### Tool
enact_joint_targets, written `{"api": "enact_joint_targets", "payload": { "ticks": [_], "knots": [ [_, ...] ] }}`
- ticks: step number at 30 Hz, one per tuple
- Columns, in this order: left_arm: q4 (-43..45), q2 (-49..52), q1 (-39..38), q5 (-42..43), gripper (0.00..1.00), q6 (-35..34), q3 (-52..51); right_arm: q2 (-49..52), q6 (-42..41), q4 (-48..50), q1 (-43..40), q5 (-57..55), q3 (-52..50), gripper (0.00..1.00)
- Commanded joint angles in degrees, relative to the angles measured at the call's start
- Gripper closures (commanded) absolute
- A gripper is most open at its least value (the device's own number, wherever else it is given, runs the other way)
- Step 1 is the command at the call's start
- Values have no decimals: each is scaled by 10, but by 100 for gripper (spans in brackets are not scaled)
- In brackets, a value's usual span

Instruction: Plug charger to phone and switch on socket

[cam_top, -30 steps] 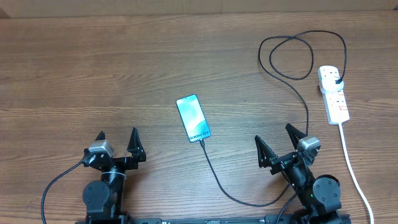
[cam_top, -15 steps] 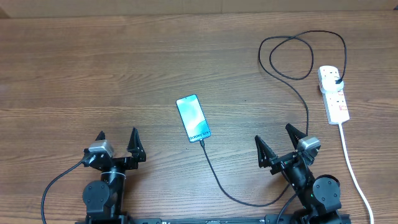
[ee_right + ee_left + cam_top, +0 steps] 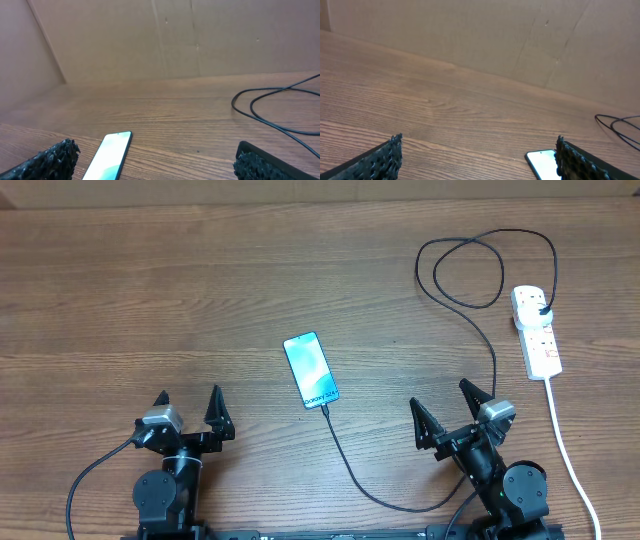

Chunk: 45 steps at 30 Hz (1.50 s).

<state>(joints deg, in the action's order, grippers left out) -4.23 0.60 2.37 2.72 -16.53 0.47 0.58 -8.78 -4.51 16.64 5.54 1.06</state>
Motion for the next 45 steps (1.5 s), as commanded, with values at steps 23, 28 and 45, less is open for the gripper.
{"api": "enact_joint_targets", "payload": {
  "ticks": [23, 28, 45],
  "knots": [
    [-1, -3, 3, -4, 0, 7, -2, -2, -1, 1, -28, -6, -6, 0],
    [-1, -3, 3, -4, 0, 7, -2, -2, -1, 1, -42, -6, -6, 0],
    [-1, -3, 3, -4, 1, 7, -2, -2, -1, 1, -42, -6, -6, 0]
  ]
}}
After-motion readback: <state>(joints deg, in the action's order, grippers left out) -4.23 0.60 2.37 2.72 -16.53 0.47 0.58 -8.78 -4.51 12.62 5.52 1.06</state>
